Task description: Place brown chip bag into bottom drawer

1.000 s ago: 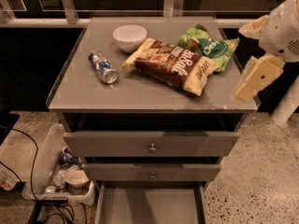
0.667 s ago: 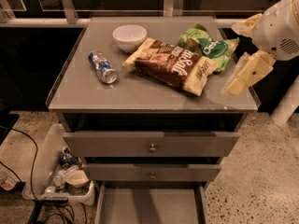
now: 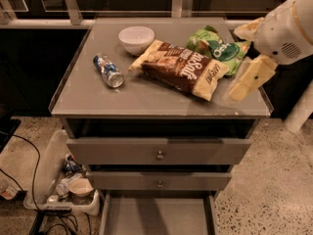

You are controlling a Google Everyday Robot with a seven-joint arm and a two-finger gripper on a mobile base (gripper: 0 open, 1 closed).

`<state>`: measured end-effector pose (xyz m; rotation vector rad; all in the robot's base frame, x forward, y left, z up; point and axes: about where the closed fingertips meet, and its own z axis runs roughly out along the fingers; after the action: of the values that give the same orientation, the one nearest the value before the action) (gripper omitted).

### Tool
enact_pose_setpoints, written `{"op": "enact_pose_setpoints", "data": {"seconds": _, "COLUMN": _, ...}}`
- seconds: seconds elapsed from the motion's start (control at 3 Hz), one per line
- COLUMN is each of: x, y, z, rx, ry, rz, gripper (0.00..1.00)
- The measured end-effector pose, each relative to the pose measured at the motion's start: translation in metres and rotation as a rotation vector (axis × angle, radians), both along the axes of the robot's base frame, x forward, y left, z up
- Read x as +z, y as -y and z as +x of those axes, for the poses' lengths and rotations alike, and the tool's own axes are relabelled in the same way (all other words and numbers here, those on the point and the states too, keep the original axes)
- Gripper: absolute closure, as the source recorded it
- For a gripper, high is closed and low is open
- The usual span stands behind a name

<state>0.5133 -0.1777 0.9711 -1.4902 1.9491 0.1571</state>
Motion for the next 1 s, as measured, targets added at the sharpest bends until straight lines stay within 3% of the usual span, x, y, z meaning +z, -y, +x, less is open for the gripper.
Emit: {"op": "enact_pose_setpoints", "data": {"seconds": 1.0, "x": -0.054, "y": -0.053, "z": 0.056, "rx": 0.042, "ry": -0.057, "rz": 0.039, "gripper": 0.0}}
